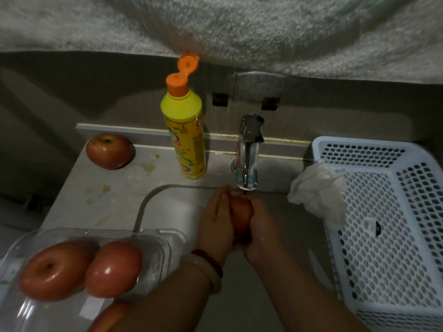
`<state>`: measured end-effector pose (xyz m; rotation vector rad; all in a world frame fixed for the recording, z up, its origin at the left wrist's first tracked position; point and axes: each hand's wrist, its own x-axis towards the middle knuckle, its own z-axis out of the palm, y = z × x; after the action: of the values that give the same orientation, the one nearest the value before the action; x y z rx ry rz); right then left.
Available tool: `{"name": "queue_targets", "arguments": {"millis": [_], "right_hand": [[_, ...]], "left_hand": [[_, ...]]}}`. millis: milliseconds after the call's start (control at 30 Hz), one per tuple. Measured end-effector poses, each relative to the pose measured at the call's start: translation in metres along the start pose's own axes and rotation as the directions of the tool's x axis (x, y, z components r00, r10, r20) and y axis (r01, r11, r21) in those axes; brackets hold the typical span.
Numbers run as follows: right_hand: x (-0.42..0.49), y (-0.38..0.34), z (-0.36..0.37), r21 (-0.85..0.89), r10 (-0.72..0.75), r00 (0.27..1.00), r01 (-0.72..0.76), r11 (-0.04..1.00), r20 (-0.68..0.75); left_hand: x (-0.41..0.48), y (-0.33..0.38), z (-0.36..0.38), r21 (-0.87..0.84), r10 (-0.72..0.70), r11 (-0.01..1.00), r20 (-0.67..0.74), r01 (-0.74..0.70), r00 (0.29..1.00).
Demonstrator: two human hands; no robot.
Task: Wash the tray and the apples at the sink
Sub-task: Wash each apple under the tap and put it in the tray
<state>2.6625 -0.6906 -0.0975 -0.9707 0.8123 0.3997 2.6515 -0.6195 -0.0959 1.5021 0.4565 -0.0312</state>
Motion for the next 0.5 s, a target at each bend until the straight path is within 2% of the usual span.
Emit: {"name": "queue_targets", "arguments": {"millis": [67, 100, 133, 167, 200, 233, 267, 300, 400, 433, 467, 500], "right_hand": [[0.002, 0.004, -0.001, -0.103, -0.077, 0.997, 0.074, 0.992, -0.027], [0.002, 0.007, -0.002, -0.205, -0.21, 0.976, 0.195, 0.959, -0.05], [0.001, 0.01, -0.004, -0.37, -0.413, 0.91, 0.377, 0.849, -0.021], [0.001, 0.015, -0.009, -0.522, -0.619, 0.779, 0.571, 0.634, 0.101], [0.003, 0.02, -0.015, -0.59, -0.735, 0.621, 0.712, 0.382, 0.274], [0.009, 0.027, -0.022, -0.596, -0.735, 0.515, 0.781, 0.189, 0.442], [0.012, 0.029, -0.027, -0.581, -0.7, 0.468, 0.809, 0.093, 0.539], [0.015, 0.027, -0.031, -0.567, -0.677, 0.444, 0.822, 0.047, 0.587], [0.019, 0.017, -0.032, -0.536, -0.7, 0.387, 0.844, 0.009, 0.6], [0.015, 0.013, -0.028, -0.542, -0.739, 0.401, 0.838, 0.058, 0.541], [0.012, 0.012, -0.024, -0.539, -0.765, 0.47, 0.82, 0.193, 0.44], [0.01, 0.012, -0.02, -0.499, -0.737, 0.601, 0.762, 0.413, 0.308]], "left_hand": [[0.002, 0.004, 0.001, -0.085, -0.121, 0.989, -0.022, 0.118, 0.992], [0.002, 0.006, 0.002, -0.098, -0.141, 0.986, -0.028, 0.138, 0.99], [0.001, 0.008, 0.003, -0.092, -0.138, 0.986, -0.027, 0.135, 0.99], [-0.001, 0.009, 0.003, -0.065, -0.118, 0.991, -0.015, 0.117, 0.993], [0.0, 0.01, 0.002, -0.018, -0.105, 0.994, 0.004, 0.105, 0.995], [0.0, 0.01, 0.001, 0.042, -0.096, 0.995, 0.018, 0.095, 0.995], [0.001, 0.009, -0.001, 0.098, -0.091, 0.991, 0.021, 0.089, 0.996], [0.002, 0.009, 0.0, 0.146, -0.084, 0.986, 0.024, 0.08, 0.996], [-0.001, 0.009, 0.002, 0.188, -0.01, 0.982, -0.004, 0.011, 1.0], [-0.004, 0.01, 0.004, 0.192, 0.016, 0.981, -0.023, -0.011, 1.0], [-0.006, 0.01, 0.005, 0.19, 0.034, 0.981, -0.028, -0.028, 0.999], [-0.008, 0.01, 0.006, 0.171, 0.045, 0.984, -0.022, -0.04, 0.999]]}}
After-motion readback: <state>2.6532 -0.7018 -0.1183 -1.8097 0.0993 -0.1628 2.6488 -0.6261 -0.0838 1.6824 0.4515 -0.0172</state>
